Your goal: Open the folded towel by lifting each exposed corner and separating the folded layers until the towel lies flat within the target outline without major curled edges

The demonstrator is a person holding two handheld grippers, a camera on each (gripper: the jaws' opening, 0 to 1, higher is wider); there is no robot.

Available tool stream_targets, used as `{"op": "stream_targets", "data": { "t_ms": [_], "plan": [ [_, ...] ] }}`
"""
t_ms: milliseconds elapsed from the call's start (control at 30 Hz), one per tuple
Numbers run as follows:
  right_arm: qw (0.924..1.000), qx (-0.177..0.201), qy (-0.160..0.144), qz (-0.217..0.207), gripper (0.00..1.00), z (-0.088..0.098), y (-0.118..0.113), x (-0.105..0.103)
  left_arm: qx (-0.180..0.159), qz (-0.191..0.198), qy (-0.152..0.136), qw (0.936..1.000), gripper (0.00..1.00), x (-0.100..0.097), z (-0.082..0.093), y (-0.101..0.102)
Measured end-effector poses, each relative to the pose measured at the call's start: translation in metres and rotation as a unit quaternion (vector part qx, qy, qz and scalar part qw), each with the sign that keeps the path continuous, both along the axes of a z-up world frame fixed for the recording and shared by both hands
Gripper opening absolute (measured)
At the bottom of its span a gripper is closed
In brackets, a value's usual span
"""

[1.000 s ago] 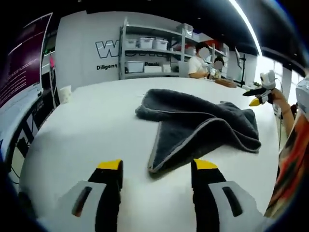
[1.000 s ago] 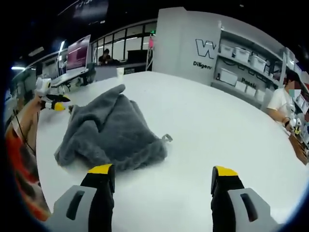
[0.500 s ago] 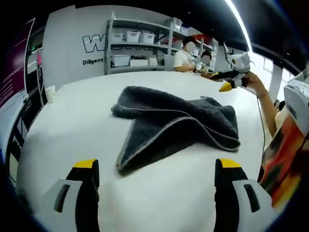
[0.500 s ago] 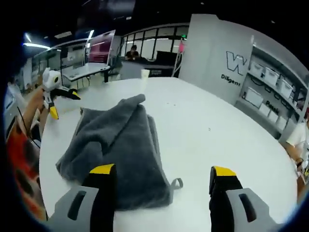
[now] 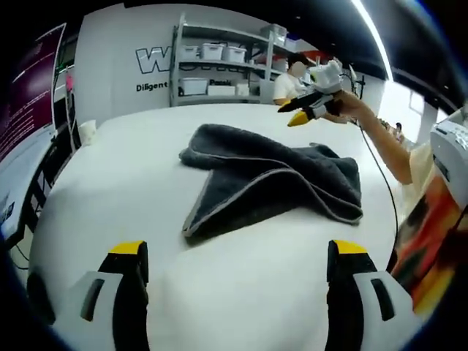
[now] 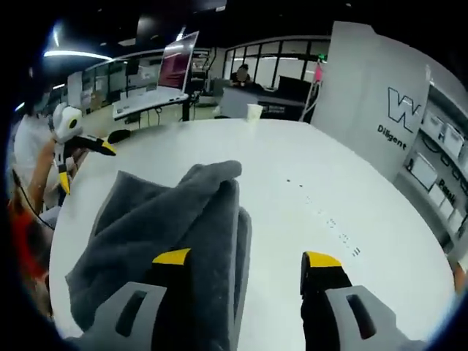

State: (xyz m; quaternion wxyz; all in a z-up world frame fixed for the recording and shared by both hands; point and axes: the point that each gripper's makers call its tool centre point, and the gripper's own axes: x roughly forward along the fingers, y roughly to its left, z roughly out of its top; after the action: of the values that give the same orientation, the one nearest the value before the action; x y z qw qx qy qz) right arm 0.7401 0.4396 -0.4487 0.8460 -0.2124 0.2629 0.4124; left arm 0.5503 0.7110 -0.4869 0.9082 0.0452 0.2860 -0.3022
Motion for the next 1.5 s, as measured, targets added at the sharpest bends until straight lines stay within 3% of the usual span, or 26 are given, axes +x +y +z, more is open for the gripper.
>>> {"op": "stream_targets", "data": {
  "t_ms": [33,167,467,533,600,833,1033,1233,1500],
  "plan": [
    [0.9999,0.007,-0.004,0.013,0.44,-0.004,0.019,0.021,0.005,0.008,0.001,0.9999,1.00,-0.003,-0.001,0.005],
    [0.9997,0.008,0.006,0.024,0.35,-0.015,0.036,0.042,-0.009,0.017,0.001,0.9998,1.00,-0.004,0.000,0.008],
    [0.9965,-0.010,0.060,0.058,0.28,-0.065,0.066,0.045,-0.007,0.019,0.005,0.9998,1.00,-0.011,-0.003,0.010],
    [0.9951,-0.010,0.083,0.052,0.27,-0.076,0.067,0.050,-0.009,0.023,0.007,0.9997,1.00,-0.012,-0.004,0.013],
    [0.9948,-0.011,0.087,0.052,0.27,-0.083,0.069,0.049,-0.011,0.027,0.007,0.9995,1.00,-0.013,-0.004,0.016],
    [0.9934,0.002,0.098,0.060,0.21,-0.085,0.072,0.044,-0.004,0.027,0.009,0.9996,0.98,-0.015,-0.007,0.021],
    [0.9906,0.017,0.102,0.090,0.03,-0.086,0.081,0.036,-0.008,0.030,0.007,0.9995,0.98,-0.011,-0.007,0.023],
    [0.9908,0.015,0.099,0.091,0.03,-0.086,0.092,0.041,-0.010,0.032,0.000,0.9994,0.98,-0.010,-0.003,0.027],
    [0.9899,-0.015,0.086,0.112,0.03,-0.085,0.122,0.050,-0.007,0.046,-0.001,0.9989,0.97,-0.017,-0.002,0.040]
  ]
}}
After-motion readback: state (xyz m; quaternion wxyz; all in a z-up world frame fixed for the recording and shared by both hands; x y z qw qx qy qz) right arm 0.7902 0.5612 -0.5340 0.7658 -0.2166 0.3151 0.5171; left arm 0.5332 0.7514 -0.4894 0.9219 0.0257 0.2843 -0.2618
